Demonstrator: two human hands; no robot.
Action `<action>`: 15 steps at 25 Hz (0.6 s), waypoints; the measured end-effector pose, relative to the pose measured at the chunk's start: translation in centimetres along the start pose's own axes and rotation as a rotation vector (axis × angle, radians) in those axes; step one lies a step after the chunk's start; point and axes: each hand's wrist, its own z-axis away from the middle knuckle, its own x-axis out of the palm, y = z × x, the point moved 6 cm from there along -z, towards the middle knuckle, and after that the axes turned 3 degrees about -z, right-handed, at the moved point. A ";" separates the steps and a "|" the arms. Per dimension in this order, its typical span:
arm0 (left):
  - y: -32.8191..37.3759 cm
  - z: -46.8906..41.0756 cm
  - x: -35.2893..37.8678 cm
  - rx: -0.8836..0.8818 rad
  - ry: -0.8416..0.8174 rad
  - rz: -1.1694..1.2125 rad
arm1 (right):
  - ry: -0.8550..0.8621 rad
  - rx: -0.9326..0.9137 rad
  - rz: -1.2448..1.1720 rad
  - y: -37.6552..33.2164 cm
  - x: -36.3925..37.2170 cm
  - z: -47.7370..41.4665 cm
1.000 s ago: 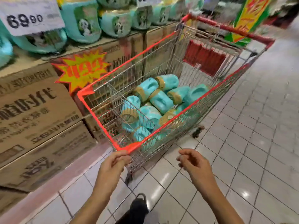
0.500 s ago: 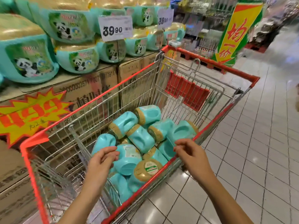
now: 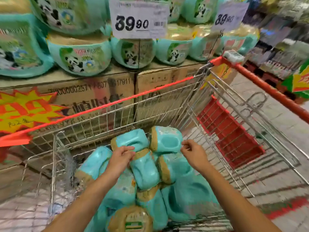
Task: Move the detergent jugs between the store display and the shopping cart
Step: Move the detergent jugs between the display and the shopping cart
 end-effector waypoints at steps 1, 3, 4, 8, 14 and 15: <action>-0.6 -0.7 0.6 -0.027 0.043 0.008 | -0.061 -0.010 0.049 1.0 0.8 -2.3; -2.4 -1.4 1.7 -0.098 0.134 0.043 | -0.192 -0.017 0.114 2.8 2.9 -6.2; -3.3 -1.4 2.2 -0.130 0.180 0.057 | -0.279 -0.033 0.156 3.6 4.2 -7.9; -6.1 0.1 3.2 -0.286 0.298 0.079 | -0.495 -0.115 0.336 5.9 9.0 -11.9; -7.4 1.8 4.3 -0.375 0.325 0.130 | -0.663 -0.328 0.811 8.6 13.9 -13.4; -7.3 1.9 4.2 -0.377 0.333 0.132 | -0.652 -0.348 0.822 8.7 14.0 -13.5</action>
